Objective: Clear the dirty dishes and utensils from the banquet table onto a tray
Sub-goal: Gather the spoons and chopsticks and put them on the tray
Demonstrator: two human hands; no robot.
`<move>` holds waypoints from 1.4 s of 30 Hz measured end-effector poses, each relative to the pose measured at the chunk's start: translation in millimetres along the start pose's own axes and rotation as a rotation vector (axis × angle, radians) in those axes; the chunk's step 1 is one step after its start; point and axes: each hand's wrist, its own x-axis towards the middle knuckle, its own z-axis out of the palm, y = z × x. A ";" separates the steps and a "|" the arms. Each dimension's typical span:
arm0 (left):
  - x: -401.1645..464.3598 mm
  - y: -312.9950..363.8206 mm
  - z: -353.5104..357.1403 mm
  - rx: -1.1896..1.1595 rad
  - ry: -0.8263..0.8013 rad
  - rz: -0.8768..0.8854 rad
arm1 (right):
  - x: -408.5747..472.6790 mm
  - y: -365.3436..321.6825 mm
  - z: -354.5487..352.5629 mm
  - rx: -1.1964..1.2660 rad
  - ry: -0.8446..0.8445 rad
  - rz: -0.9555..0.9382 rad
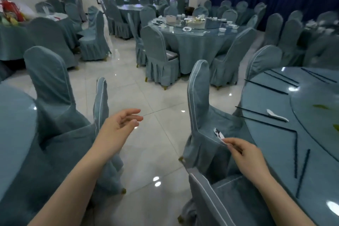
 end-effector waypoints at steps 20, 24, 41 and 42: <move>341.3 -23.6 108.0 -0.045 -0.607 0.232 | 122.7 2.7 27.6 -0.017 0.528 0.621; 375.7 -22.3 149.4 0.029 -0.731 0.316 | 125.9 15.9 26.0 -0.026 0.616 0.750; 488.9 7.4 388.2 0.241 -0.985 0.419 | 235.9 188.8 -43.7 0.052 0.812 0.945; 493.4 8.5 402.6 0.246 -1.000 0.412 | 243.3 198.0 -48.0 0.054 0.807 0.949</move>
